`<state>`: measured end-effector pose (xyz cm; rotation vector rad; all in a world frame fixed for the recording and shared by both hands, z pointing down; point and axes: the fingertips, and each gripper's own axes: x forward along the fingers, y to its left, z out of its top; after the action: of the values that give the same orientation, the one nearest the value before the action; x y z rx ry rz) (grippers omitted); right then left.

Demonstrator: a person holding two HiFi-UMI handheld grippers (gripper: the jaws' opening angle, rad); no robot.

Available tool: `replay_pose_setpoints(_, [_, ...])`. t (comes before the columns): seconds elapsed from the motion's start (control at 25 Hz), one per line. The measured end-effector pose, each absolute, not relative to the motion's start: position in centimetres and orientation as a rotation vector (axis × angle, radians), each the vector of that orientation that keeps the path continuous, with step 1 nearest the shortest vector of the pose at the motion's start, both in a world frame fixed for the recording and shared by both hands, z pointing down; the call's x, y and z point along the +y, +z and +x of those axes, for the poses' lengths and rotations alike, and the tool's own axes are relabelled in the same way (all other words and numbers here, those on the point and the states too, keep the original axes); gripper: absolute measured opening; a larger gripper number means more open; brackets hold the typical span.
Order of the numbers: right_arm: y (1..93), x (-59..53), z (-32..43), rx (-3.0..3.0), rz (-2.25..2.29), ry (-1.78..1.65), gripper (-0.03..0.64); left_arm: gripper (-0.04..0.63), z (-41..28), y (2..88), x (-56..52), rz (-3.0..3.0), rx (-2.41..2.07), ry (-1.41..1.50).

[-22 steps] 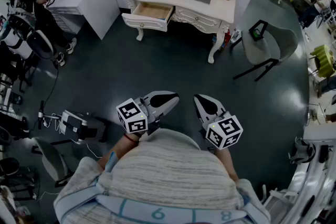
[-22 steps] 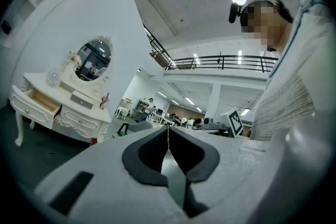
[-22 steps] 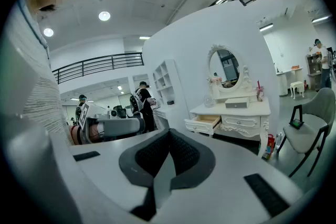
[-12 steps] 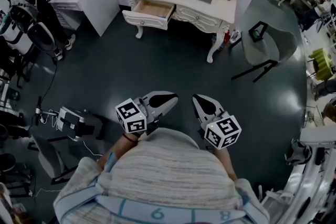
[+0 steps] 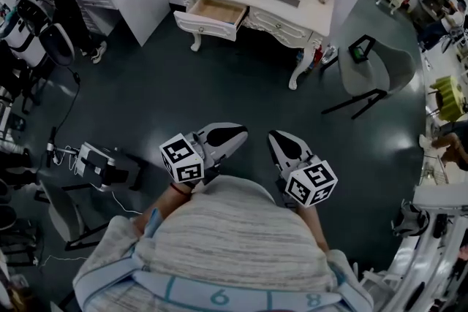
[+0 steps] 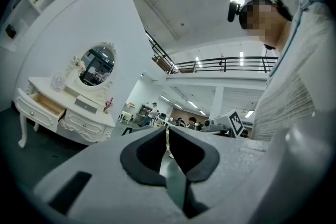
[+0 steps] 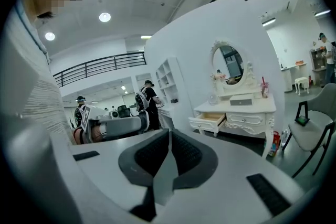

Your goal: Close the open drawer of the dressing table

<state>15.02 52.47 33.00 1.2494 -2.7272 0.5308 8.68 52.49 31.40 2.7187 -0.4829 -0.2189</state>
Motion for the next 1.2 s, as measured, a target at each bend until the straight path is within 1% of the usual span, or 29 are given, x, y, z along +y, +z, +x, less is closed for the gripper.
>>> replay_pose_setpoints(0.2, [33.4,51.2,13.8,-2.739,1.206,0.55,0.012,0.017,7.6,31.7,51.8,2.708,-0.502,-0.219])
replay_pose_setpoints(0.44, [34.0,47.6,11.7,-2.735,1.178,0.557,0.012,0.016,4.7,32.8,48.2,2.667,-0.573,-0.239])
replay_pose_setpoints(1.2, [33.4,29.2,3.5,-2.695,1.212,0.563,0.012,0.016,-2.7,31.5,29.0,2.681,-0.48,-0.254])
